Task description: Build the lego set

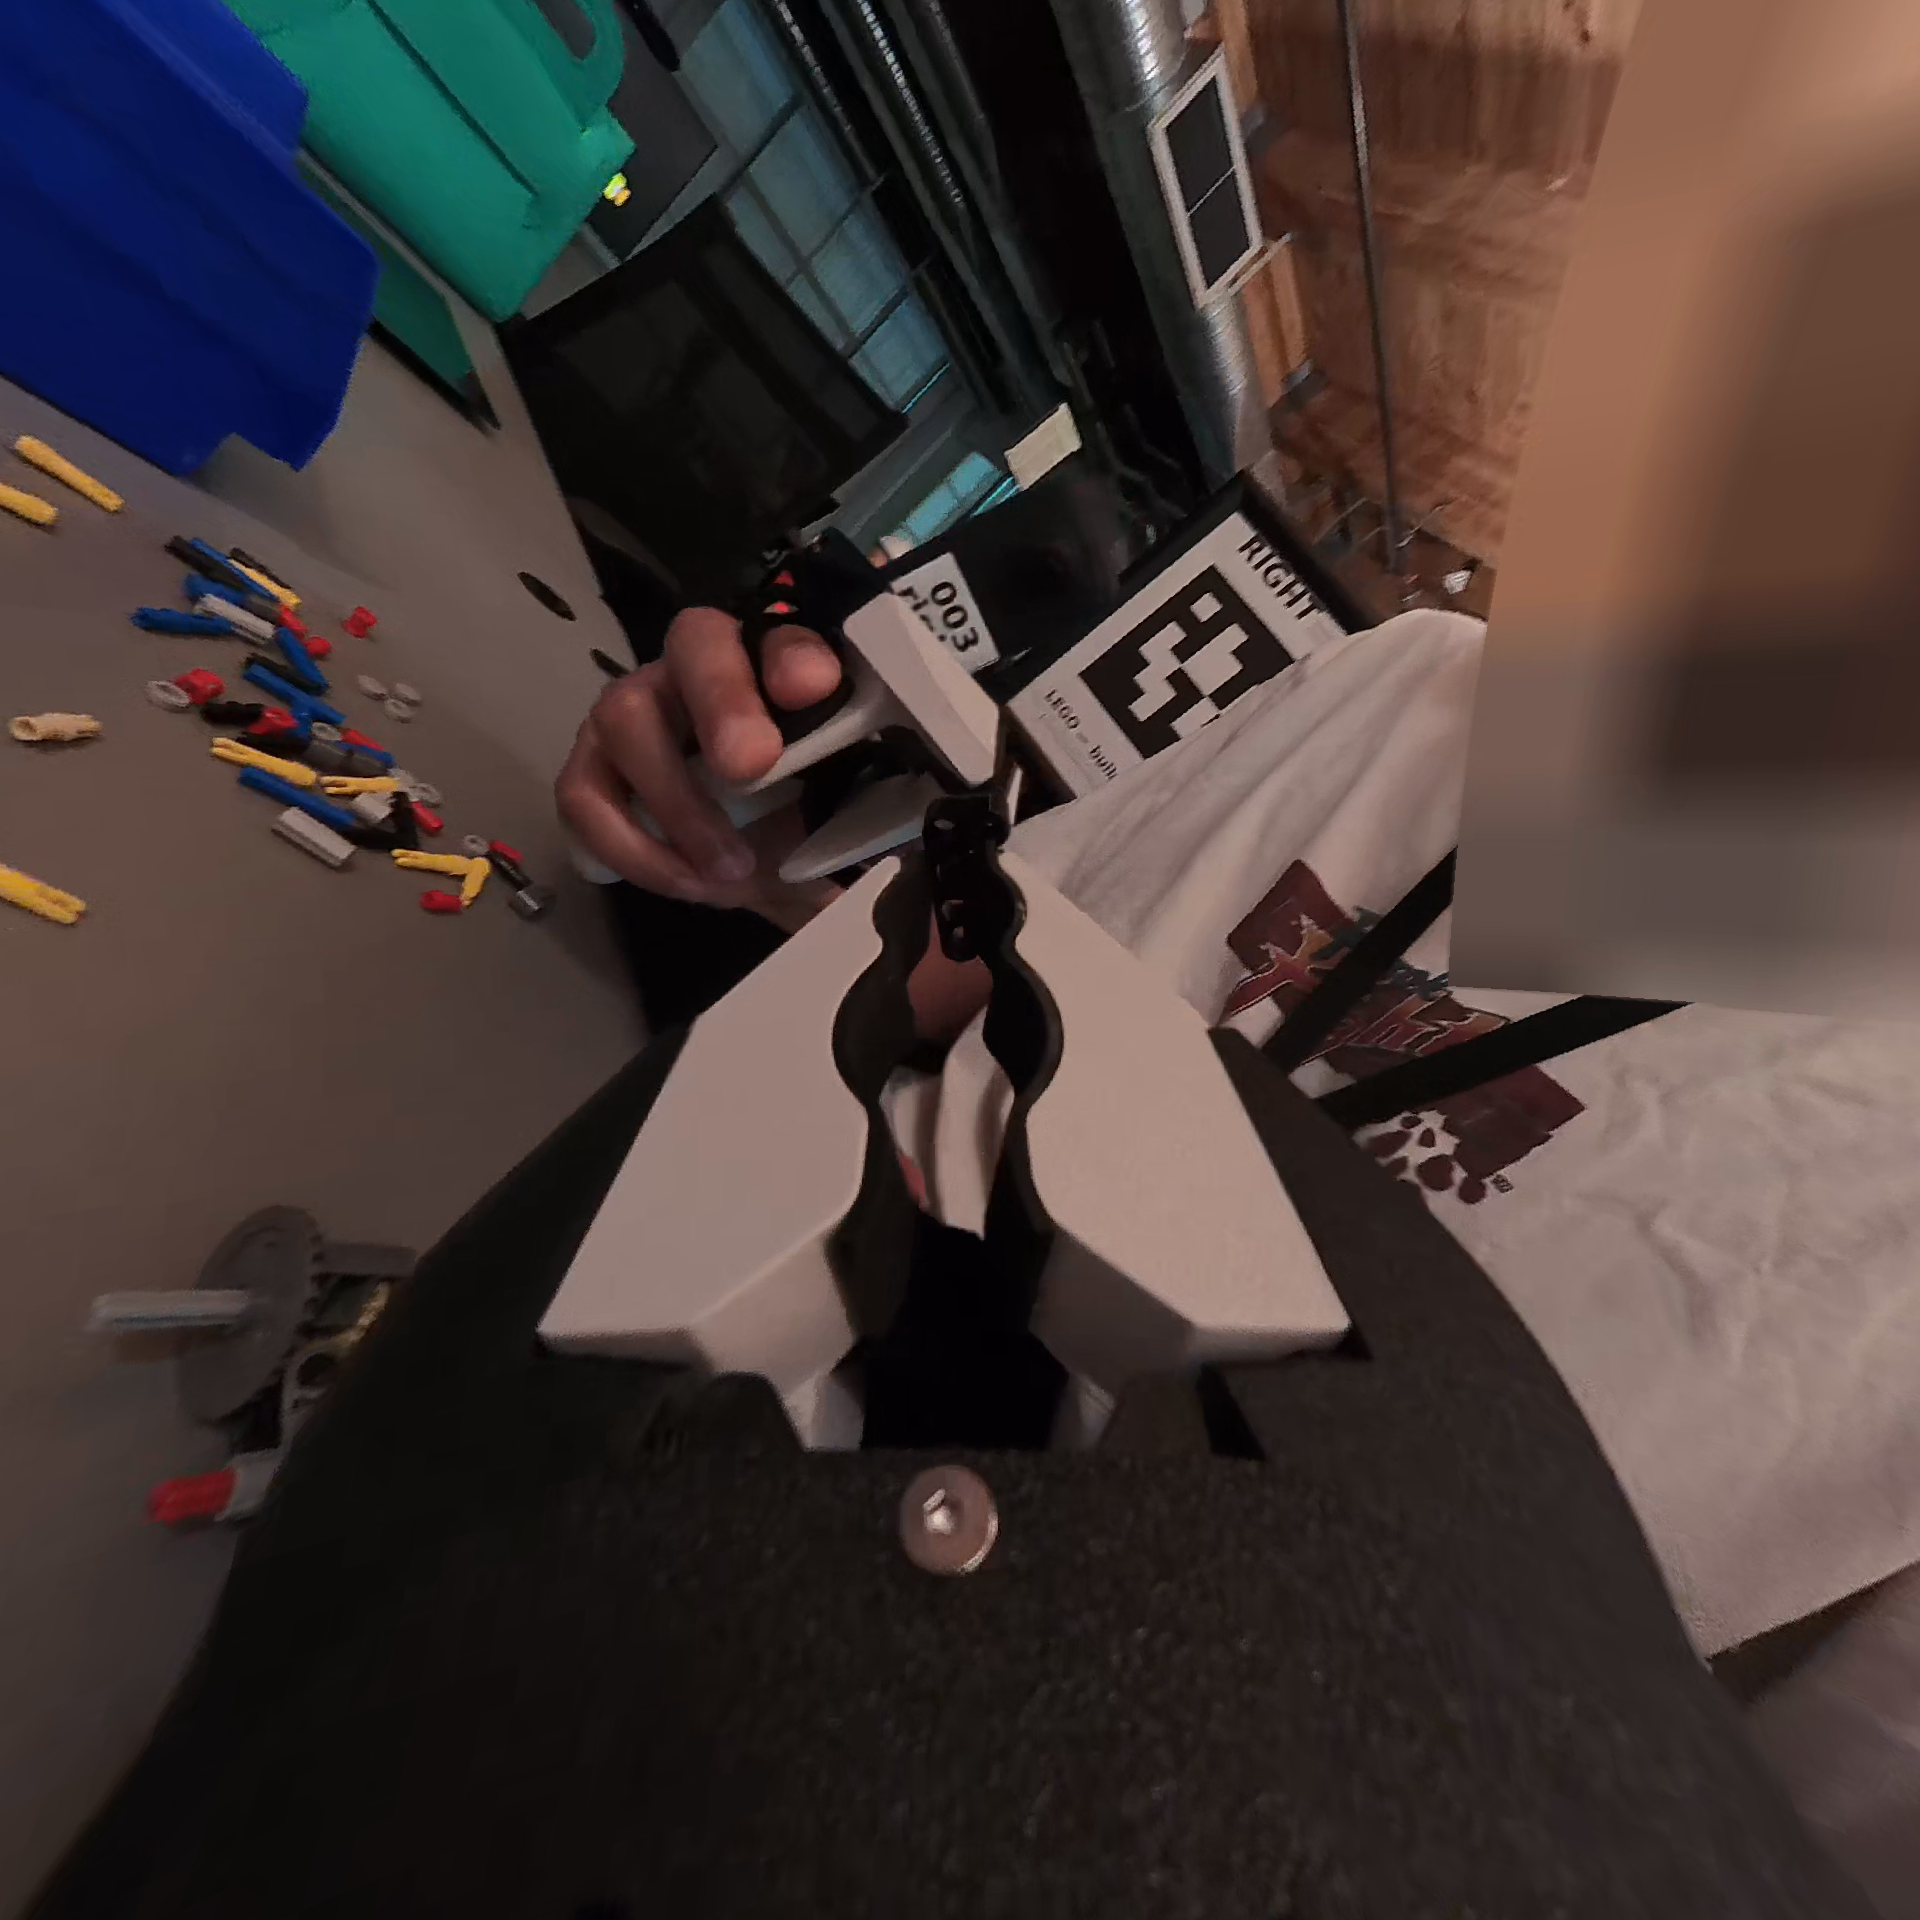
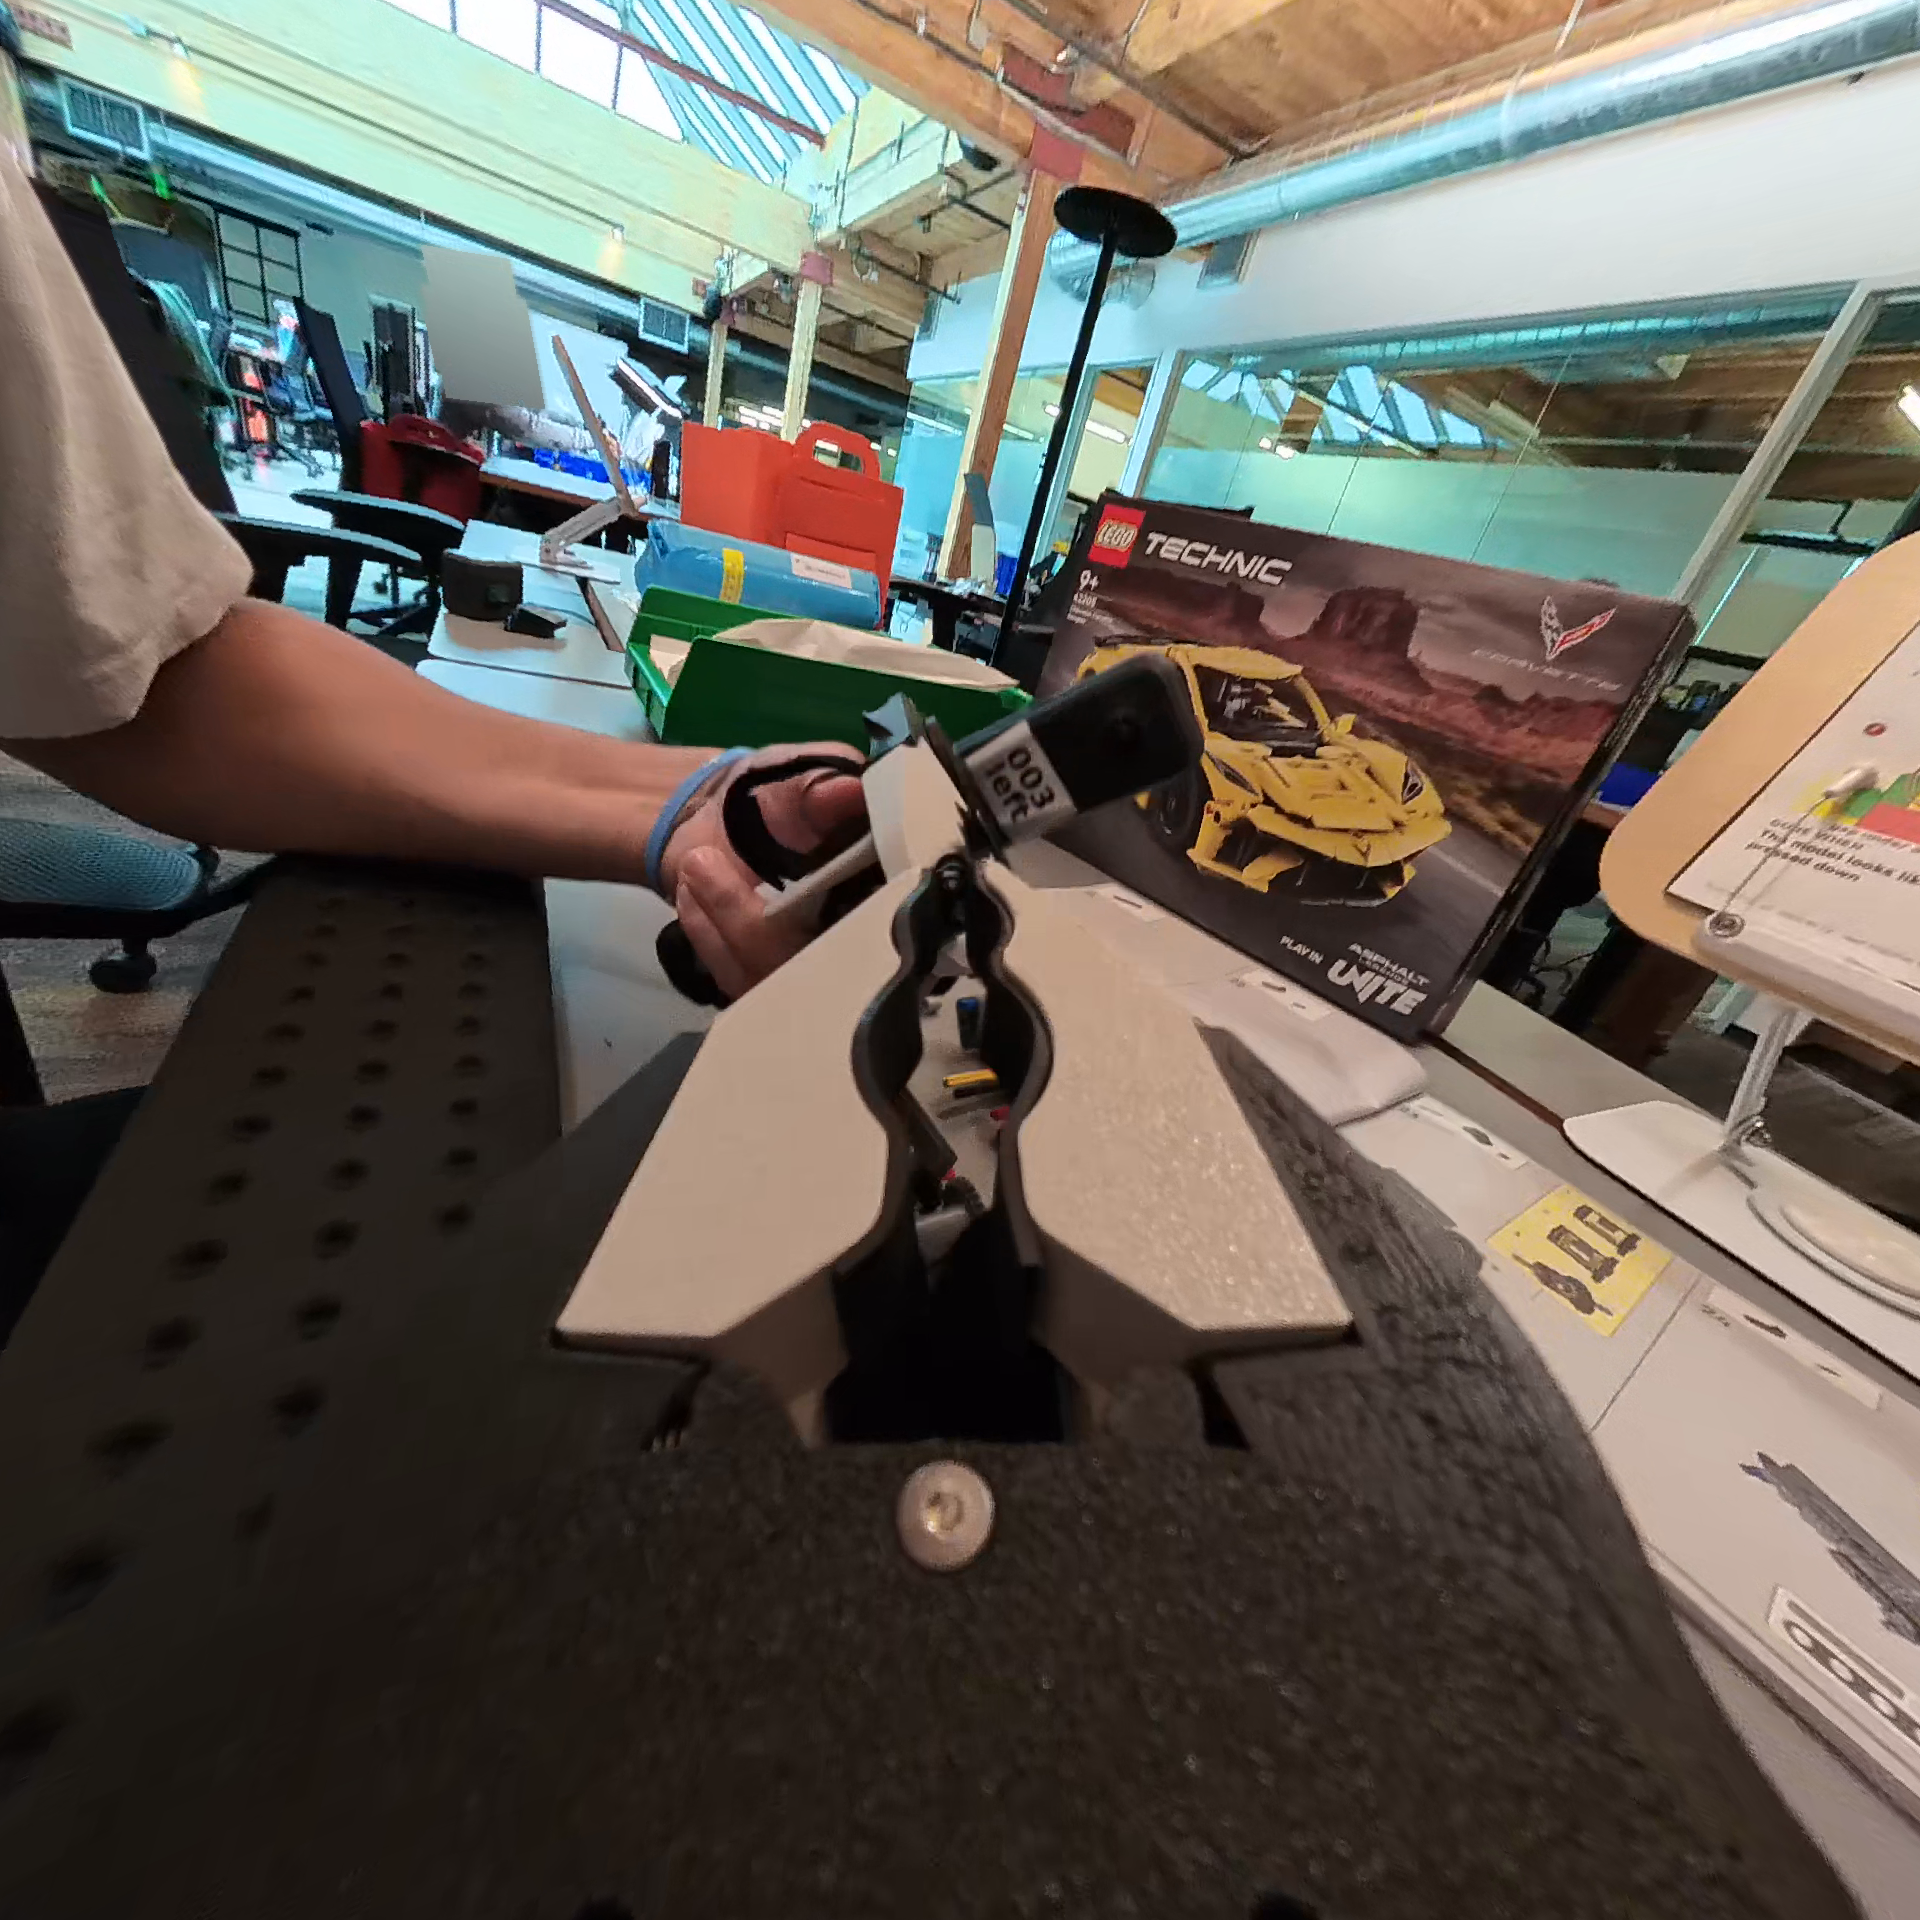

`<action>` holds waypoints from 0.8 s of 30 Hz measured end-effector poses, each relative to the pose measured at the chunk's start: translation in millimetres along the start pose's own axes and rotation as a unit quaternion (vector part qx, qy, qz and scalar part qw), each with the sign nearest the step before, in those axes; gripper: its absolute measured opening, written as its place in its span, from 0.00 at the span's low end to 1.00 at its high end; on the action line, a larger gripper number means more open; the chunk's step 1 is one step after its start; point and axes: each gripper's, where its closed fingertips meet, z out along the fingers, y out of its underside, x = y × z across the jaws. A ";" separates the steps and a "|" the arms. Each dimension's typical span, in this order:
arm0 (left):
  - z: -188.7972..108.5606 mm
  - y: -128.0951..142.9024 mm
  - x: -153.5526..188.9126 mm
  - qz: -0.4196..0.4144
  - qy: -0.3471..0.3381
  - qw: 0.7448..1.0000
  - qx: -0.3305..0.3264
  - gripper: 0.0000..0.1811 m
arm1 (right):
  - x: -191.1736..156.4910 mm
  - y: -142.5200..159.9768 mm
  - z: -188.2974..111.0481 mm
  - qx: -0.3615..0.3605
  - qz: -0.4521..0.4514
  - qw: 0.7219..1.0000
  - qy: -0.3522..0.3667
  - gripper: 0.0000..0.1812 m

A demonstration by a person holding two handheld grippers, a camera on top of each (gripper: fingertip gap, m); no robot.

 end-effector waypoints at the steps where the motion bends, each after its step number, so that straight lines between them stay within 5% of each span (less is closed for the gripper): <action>1: -1.3 1.4 -2.9 0.006 -0.014 1.000 -0.007 0.03 | -0.2 3.3 0.1 -0.008 -0.001 1.000 -0.002 0.02; 10: -6.5 8.6 -18.6 0.023 -0.074 0.996 -0.038 0.03 | 1.3 19.9 1.4 -0.053 -0.020 0.998 0.004 0.01; 18: 5.7 14.3 5.3 0.025 0.015 0.999 -0.041 0.03 | -13.0 -0.6 -0.7 0.024 0.143 0.984 -0.099 0.02; 24: 0.7 6.3 -9.4 0.041 -0.041 0.998 -0.029 0.03 | 0.2 9.0 0.0 0.003 0.146 0.988 -0.057 0.03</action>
